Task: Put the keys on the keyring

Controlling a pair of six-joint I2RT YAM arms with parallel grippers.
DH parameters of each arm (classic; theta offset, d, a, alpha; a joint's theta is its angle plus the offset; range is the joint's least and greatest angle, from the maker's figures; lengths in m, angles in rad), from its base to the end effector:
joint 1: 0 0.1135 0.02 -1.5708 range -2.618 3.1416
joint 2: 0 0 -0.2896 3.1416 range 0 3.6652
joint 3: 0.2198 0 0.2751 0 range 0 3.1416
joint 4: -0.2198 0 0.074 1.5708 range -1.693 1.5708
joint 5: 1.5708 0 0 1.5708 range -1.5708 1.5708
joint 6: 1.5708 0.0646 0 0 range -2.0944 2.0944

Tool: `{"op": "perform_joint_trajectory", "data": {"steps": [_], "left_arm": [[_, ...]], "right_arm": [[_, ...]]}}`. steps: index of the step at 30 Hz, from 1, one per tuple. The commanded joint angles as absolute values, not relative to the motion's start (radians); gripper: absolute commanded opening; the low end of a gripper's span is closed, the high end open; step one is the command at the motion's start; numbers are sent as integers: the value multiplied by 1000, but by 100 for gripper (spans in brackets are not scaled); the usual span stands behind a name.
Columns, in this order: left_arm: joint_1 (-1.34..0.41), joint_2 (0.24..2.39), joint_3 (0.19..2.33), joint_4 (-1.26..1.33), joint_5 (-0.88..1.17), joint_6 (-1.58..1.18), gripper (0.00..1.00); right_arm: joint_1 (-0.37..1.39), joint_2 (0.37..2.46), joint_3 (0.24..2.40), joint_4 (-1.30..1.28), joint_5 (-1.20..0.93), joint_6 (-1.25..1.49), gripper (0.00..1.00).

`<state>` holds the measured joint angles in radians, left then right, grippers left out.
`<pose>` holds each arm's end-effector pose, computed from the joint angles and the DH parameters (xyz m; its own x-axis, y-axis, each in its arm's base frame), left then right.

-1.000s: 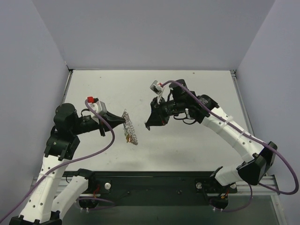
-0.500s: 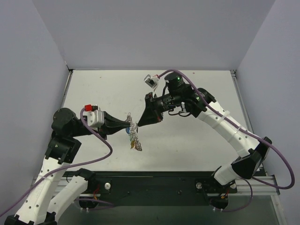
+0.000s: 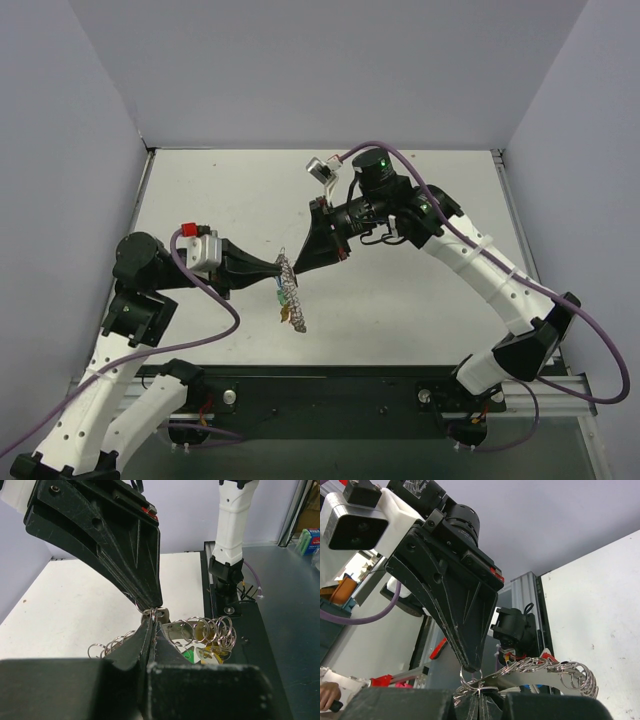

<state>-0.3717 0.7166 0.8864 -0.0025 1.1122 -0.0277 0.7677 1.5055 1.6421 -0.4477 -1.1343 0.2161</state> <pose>0.1255 -0.1111 0.4253 0.1278 -0.0630 -0.9898 0.9885 0.0896 0.1220 0.2150 0.2889 0.4675 -0.4112 -0.2709 -0.8704 -0.8459 -0.2425 0.4751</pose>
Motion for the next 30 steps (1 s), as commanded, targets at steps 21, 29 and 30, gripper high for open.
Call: {"op": "perform_joint_trajectory", "data": {"steps": [21, 29, 30], "left_arm": [[-377, 695, 873, 94, 1088, -40, 0], [-376, 675, 884, 52, 1062, -11, 0], [-376, 672, 887, 46, 1058, -5, 0]], "right_arm": [[793, 1494, 1695, -433, -1262, 209, 0], [796, 1483, 1684, -436, -1273, 212, 0], [799, 1482, 1684, -437, -1276, 210, 0]]}}
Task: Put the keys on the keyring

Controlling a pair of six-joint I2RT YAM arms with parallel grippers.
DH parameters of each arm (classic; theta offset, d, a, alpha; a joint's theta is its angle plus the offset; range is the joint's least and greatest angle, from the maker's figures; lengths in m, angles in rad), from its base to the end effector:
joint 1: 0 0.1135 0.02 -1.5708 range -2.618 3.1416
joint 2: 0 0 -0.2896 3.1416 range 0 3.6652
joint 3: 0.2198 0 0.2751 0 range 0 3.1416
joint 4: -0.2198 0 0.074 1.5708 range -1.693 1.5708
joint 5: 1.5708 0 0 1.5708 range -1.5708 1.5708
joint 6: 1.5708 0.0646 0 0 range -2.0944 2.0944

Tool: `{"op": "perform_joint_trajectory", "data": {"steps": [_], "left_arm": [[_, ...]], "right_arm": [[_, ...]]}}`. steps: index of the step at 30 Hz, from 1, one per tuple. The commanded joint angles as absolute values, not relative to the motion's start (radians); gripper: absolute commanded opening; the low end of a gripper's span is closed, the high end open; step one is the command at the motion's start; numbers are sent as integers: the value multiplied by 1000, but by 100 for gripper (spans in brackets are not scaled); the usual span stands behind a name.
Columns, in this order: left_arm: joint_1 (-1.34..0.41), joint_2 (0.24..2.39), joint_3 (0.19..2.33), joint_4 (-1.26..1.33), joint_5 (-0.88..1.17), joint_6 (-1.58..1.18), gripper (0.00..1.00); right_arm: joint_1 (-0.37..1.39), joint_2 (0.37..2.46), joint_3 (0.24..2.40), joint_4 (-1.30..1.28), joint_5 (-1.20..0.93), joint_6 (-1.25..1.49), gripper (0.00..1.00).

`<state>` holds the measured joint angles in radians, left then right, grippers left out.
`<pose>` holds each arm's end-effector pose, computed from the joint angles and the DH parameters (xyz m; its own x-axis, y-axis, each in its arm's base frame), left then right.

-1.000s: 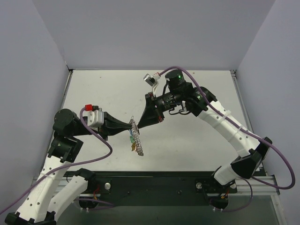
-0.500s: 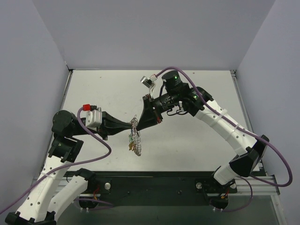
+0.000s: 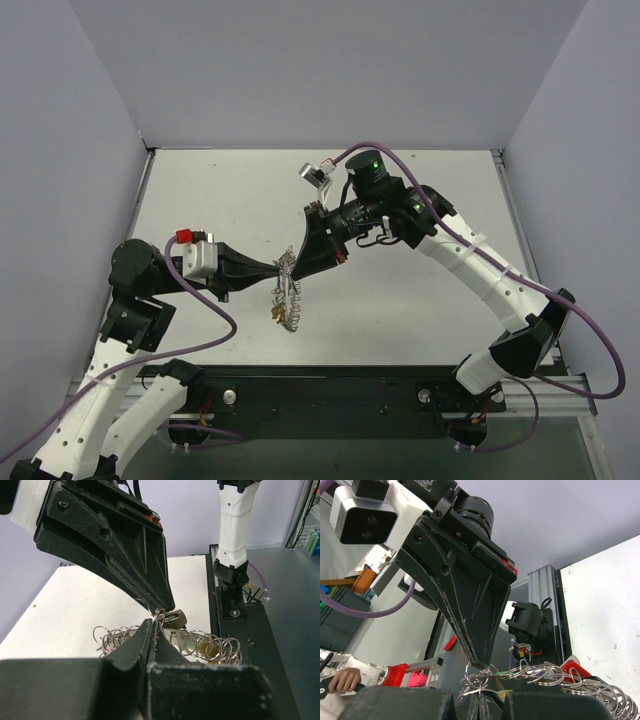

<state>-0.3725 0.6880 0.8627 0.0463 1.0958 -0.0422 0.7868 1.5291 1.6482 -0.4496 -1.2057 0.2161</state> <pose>0.1200 -0.1086 0.4258 0.1629 -0.0844 -0.9830 0.9824 0.1067 0.1536 0.2109 0.2970 0.4628 -0.4118 -0.3045 -0.8589 -0.8072 -0.3155 0.4989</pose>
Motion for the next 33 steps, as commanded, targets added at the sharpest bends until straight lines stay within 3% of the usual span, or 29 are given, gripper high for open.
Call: {"op": "perform_joint_trajectory", "data": {"steps": [1, 16, 33], "left_arm": [[-376, 669, 887, 35, 1055, -6, 0], [-376, 664, 910, -103, 965, 110, 0], [-377, 640, 907, -119, 887, 121, 0]], "right_arm": [[799, 1482, 1683, -437, -1278, 210, 0], [824, 1479, 1721, -434, -1279, 248, 0], [864, 1506, 1779, -442, -1077, 348, 0]]}}
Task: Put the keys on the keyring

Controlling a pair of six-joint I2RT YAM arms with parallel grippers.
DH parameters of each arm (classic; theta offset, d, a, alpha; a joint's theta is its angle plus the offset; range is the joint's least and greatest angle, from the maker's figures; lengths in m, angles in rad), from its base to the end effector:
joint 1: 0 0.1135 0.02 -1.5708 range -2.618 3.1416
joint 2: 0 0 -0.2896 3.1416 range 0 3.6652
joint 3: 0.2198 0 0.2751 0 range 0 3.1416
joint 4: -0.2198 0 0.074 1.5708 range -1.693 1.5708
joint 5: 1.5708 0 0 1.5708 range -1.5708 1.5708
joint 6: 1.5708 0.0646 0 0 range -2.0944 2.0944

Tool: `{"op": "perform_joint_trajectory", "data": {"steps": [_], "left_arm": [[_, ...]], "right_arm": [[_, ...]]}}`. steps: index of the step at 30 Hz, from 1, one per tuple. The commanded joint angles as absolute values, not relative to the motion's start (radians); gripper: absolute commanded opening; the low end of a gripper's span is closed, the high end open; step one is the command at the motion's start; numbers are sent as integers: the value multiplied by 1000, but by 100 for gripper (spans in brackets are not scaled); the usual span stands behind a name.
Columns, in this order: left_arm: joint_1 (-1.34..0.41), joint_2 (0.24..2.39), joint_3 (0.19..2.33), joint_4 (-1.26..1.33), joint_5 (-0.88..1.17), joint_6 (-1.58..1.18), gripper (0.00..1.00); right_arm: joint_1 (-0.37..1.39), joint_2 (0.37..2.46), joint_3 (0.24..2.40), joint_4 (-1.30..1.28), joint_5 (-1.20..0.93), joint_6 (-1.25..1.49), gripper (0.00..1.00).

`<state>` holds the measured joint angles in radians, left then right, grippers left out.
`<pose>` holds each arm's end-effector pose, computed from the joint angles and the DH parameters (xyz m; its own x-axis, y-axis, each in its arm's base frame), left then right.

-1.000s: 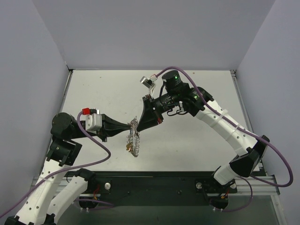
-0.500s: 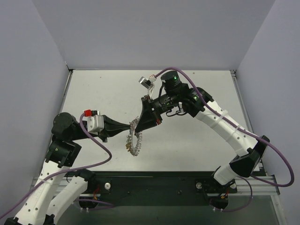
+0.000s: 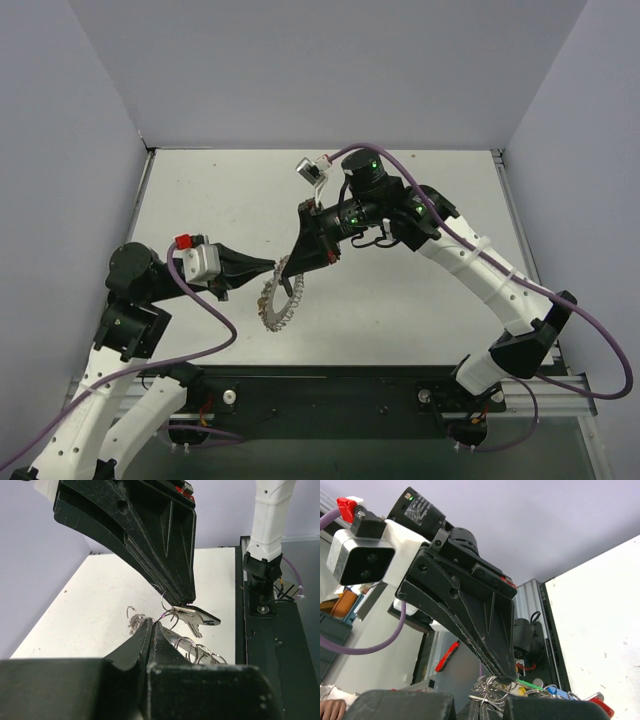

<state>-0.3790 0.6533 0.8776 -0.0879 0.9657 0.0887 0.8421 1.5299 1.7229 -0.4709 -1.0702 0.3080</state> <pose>0.1180 -0.1042 0.4228 0.2115 -0.0300 -0.9769 0.9525 0.2306 0.1992 0.1982 0.3072 0.4844 -0.4529 -0.2889 -0.8434 -0.8212 -0.2332 0.5209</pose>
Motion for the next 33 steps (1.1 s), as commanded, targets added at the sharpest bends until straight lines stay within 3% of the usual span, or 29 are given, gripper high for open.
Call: {"op": "perform_joint_trajectory", "data": {"steps": [1, 33], "left_arm": [[-377, 632, 908, -130, 870, 126, 0], [-388, 669, 1038, -449, 720, 351, 0]], "right_arm": [[861, 1503, 1781, -445, -1069, 354, 0], [856, 1575, 1827, -449, -953, 543, 0]]}}
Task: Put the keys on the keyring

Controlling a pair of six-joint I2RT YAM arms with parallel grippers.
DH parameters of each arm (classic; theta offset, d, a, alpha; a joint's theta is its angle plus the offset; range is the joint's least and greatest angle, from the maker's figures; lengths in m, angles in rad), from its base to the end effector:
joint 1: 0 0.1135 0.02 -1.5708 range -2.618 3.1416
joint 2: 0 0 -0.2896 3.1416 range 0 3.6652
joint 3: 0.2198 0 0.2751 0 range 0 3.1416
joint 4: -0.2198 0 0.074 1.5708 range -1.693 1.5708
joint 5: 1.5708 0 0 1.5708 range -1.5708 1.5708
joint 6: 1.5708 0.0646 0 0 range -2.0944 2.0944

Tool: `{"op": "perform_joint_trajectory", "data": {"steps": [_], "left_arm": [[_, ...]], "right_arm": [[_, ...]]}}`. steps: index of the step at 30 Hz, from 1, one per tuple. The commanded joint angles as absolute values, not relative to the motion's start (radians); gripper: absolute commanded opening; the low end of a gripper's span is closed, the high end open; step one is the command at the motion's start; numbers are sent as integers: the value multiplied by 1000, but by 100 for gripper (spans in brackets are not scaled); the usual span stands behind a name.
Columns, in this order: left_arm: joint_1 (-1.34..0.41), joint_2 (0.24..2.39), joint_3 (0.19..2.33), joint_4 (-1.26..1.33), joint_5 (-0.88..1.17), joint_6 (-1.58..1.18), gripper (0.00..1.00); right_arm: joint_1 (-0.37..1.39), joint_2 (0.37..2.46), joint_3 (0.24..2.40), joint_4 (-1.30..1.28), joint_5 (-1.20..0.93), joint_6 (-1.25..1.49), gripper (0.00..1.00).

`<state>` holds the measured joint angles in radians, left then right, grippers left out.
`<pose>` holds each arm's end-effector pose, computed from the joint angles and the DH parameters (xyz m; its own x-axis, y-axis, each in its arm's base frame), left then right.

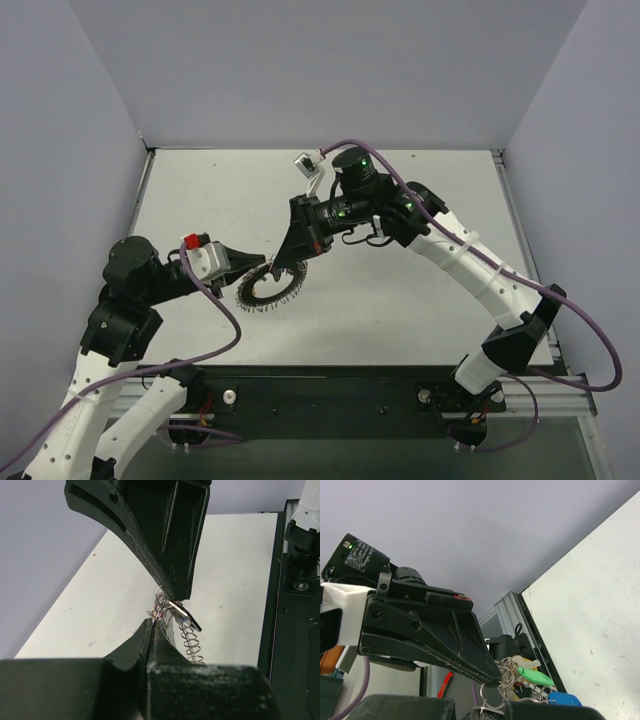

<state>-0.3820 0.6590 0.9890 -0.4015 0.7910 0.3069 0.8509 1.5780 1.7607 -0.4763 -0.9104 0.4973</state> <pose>0.1172 -0.0966 0.4260 0.2148 0.1426 -0.9662 0.8973 0.3619 0.2529 0.2148 0.3223 0.4780 -0.6255 -0.2694 -0.7322 -0.7524 -0.0403 0.6575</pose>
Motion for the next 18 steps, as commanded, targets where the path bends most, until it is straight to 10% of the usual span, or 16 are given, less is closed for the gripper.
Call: {"op": "perform_joint_trajectory", "data": {"steps": [1, 18], "left_arm": [[-390, 673, 1040, -456, 716, 354, 0], [-406, 744, 1049, -466, 699, 359, 0]], "right_arm": [[854, 1581, 1828, -449, -953, 549, 0], [789, 1664, 1855, -451, -943, 646, 0]]}}
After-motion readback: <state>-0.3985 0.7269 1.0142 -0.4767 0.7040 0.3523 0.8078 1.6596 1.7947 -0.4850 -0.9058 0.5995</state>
